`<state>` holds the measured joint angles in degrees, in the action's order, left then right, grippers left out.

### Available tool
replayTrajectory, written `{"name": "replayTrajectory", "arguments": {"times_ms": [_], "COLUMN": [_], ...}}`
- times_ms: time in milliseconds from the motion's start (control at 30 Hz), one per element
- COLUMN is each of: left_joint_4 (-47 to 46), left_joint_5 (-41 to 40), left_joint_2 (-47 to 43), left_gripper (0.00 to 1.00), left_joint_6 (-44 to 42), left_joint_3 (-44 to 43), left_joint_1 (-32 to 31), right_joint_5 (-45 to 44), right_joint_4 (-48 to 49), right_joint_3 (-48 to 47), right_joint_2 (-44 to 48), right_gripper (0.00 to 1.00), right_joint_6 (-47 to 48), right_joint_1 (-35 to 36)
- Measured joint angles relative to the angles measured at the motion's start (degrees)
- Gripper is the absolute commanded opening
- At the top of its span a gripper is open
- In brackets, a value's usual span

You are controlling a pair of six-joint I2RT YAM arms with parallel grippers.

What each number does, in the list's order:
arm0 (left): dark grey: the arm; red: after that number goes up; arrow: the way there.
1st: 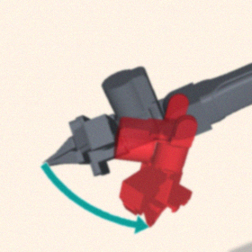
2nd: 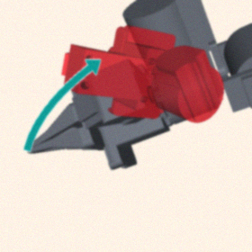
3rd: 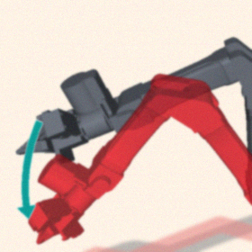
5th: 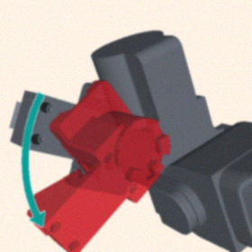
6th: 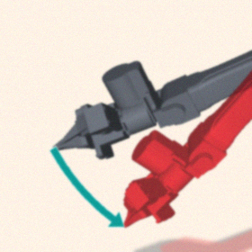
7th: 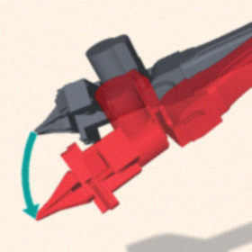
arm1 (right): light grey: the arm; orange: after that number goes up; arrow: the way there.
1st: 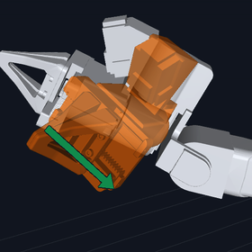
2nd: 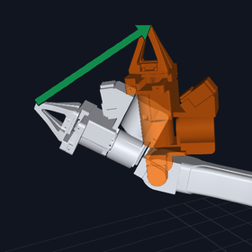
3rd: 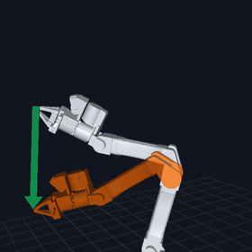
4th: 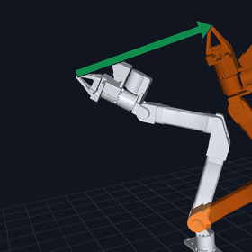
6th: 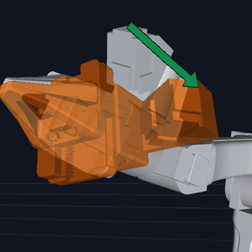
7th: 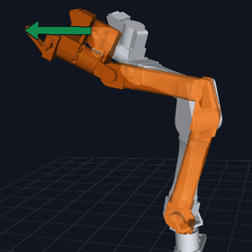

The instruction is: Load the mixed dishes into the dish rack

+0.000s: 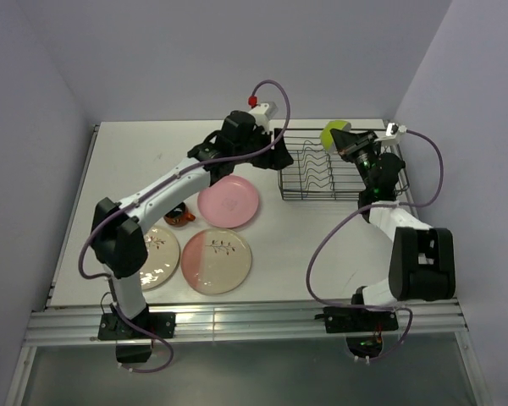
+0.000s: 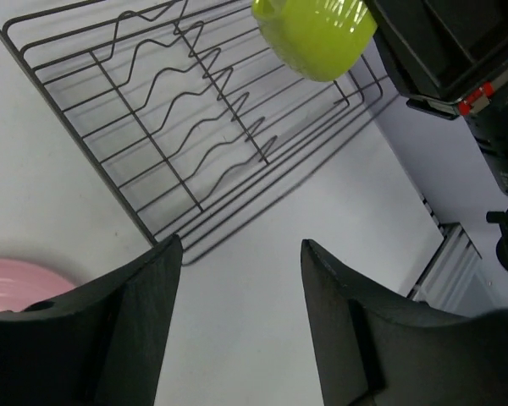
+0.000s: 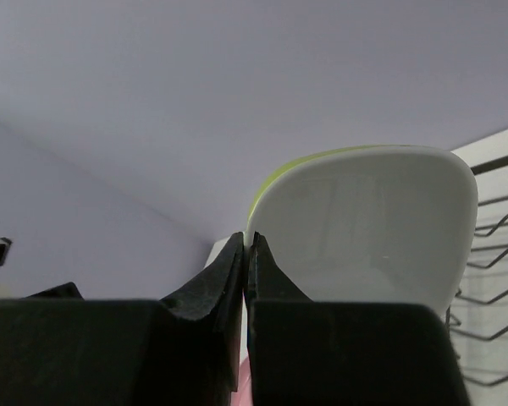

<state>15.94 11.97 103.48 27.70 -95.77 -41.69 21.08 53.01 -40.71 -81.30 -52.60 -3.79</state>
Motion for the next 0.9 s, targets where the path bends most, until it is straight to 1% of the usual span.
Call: {"name": "replayTrajectory", "arguments": {"times_ms": [67, 100, 167, 200, 267, 300, 333, 400, 433, 633, 767, 900], "left_joint_4": [-0.8, -1.4, -1.9, -2.0, -2.0, -2.0, -1.9, -2.0, -2.0, -3.5, -4.3, -4.3], "left_joint_5": [0.8, 1.2, 1.9, 2.3, 2.4, 2.4, 2.3, 2.2, 2.2, 2.2, 2.1, 1.2], "left_joint_2": [3.5, 5.2, 7.5, 8.9, 10.9, 11.8, 12.7, 13.7, 13.9, 14.5, 15.3, 15.8], "left_gripper": [0.54, 0.49, 0.43, 0.38, 0.30, 0.21, 0.14, 0.04, 0.01, 0.00, 0.00, 0.00], "left_joint_6": [0.2, 0.5, 0.7, 0.9, 1.2, 1.4, 1.7, 1.8, 1.9, 1.9, 1.9, 2.0], "left_joint_3": [-2.1, -2.6, -2.7, -2.7, -2.8, -3.0, -3.3, -3.5, -3.5, -5.7, -8.3, -8.6], "left_joint_1": [0.6, 0.9, 1.4, 1.7, 2.1, 2.3, 2.4, 2.4, 2.5, 2.4, 2.5, 2.5], "right_joint_5": [0.3, 0.4, 0.5, 0.5, 0.2, -0.4, -0.8, -2.1, -2.6, -7.5, -12.2, -16.4], "right_joint_4": [4.7, 6.7, 9.2, 10.4, 12.2, 12.8, 13.4, 14.6, 15.0, 16.3, 15.4, 13.7], "right_joint_3": [-0.2, -0.4, -1.0, -1.3, -2.1, -2.5, -2.6, -2.7, -2.8, -4.3, -4.7, -5.8], "right_joint_2": [-3.7, -6.0, -9.9, -11.9, -15.1, -16.4, -17.2, -18.2, -18.5, -19.8, -20.2, -21.3], "right_gripper": [0.00, 0.00, 0.00, 0.00, 0.00, 0.00, 0.00, 0.00, 0.00, 0.00, 0.00, 0.00], "right_joint_6": [-1.0, -1.5, -2.1, -2.5, -3.1, -3.2, -3.3, -3.6, -3.5, -3.4, -3.3, -3.3], "right_joint_1": [-1.2, -1.8, -2.7, -3.0, -3.5, -3.6, -3.6, -3.6, -3.6, -3.5, -3.5, -3.5]}}
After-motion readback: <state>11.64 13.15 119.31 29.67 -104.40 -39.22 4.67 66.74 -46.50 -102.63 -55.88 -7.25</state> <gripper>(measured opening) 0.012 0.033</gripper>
